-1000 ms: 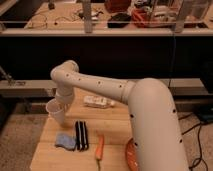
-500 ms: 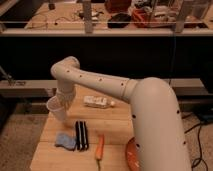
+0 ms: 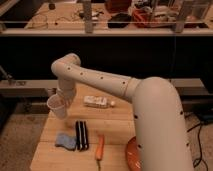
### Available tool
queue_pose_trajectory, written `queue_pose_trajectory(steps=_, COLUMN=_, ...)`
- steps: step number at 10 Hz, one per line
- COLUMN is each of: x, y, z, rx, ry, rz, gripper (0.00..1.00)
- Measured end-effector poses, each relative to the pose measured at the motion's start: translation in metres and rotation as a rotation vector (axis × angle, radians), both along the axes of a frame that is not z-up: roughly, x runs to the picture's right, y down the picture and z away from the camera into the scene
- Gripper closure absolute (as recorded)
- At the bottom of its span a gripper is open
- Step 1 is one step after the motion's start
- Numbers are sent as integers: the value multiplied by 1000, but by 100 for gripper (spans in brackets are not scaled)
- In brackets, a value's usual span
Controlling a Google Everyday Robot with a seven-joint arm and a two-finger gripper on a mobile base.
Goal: Pick up the ceramic cup
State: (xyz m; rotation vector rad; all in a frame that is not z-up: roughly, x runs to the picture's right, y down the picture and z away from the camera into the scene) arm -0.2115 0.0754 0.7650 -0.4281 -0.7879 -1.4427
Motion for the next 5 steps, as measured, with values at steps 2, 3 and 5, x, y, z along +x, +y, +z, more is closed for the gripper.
queue_pose_trajectory(steps=2, x=2, y=-2, z=-3, rx=-1, ry=1, rz=1, gripper=100)
queue_pose_trajectory(steps=3, x=2, y=-3, z=-4, rx=0, ry=0, rz=2, gripper=100)
queue_pose_trajectory(steps=5, x=4, y=-5, z=-7, rx=-1, ry=2, rz=3, gripper=100)
